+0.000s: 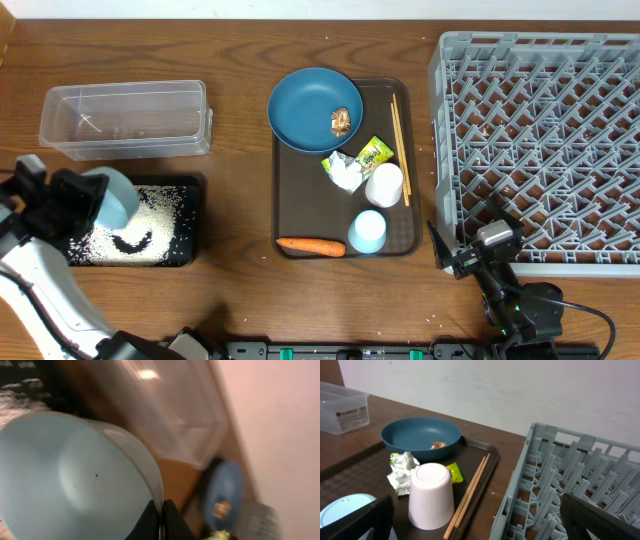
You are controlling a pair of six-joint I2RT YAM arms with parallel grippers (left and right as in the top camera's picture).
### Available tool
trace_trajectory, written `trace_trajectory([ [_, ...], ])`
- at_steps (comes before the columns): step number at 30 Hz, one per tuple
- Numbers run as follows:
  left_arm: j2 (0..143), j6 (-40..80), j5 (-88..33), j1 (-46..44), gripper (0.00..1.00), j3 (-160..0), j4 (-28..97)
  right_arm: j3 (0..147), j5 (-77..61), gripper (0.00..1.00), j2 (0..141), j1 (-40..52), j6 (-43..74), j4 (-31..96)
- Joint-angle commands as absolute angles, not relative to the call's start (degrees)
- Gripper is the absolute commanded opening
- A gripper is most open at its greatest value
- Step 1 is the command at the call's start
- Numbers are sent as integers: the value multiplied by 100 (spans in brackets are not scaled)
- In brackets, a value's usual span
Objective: Sort waste into correct bins and load items into the dishwasher rack
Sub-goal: 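Carry the light-blue bowl with the left gripper back onto the brown tray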
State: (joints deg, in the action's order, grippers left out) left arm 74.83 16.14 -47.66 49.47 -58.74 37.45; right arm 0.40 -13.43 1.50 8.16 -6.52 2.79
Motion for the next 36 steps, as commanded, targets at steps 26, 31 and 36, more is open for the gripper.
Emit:
trace_trajectory([
  [26,7693,1291,-9006,5304,6,-5896,3607,32,-1354,99,150,790,-692,303],
  [31,7306,1262,-8709,4471,6,-5896,3881,32,-1354,99,150,790,-692,303],
  [36,6949,910,-7100,3247,6,-5896,4648,32,-1354,99,150,790,-692,303],
])
